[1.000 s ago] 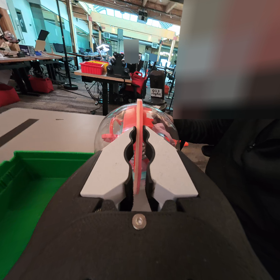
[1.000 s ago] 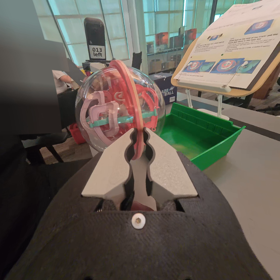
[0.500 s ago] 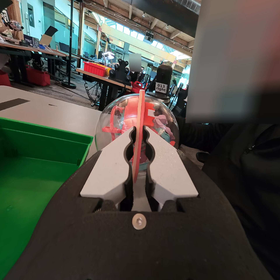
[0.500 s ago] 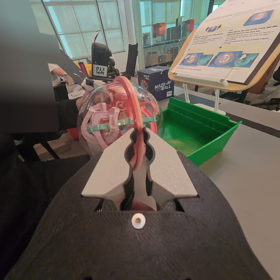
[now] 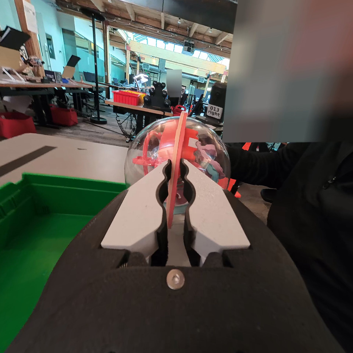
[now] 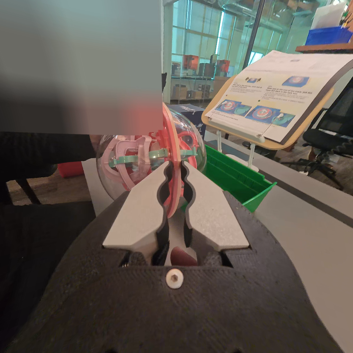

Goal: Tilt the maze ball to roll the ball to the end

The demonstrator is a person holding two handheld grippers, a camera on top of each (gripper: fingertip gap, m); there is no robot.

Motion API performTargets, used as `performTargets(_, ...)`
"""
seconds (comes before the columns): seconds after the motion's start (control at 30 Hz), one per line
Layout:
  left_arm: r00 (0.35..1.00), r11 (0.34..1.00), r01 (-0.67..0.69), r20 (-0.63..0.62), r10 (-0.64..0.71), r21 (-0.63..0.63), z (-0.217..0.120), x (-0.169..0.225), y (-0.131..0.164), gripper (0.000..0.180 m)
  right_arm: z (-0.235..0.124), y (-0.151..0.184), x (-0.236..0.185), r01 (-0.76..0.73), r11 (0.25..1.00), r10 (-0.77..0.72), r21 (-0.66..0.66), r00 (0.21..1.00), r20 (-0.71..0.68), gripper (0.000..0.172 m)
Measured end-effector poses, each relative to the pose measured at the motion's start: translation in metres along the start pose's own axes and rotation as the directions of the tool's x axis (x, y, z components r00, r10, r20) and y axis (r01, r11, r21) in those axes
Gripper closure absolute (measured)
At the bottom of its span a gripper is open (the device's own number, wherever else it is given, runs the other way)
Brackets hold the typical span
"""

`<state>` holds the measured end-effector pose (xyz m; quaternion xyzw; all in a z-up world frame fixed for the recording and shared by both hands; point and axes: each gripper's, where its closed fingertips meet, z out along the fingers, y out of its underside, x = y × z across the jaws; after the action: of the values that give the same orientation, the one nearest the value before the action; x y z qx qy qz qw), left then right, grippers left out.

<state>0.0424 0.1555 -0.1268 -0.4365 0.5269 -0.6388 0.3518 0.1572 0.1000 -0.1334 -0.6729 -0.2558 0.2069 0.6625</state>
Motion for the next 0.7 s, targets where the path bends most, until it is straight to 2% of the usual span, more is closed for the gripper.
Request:
performTargets(0.43, 0.999, 0.999, -0.034, -0.007, 0.034, 0.037, 0.001, -0.005, -0.023, 0.173, -0.003, -0.026, -0.009, 0.143, 0.987, -0.137, 0.079, 0.988, -0.074, 0.166)
performTargets(0.7, 1.0, 0.997, 0.006, -0.013, -0.005, 0.073, 0.002, -0.009, -0.023, 0.172, -0.003, -0.026, -0.013, 0.112, 0.987, -0.105, 0.118, 0.992, -0.064, 0.165)
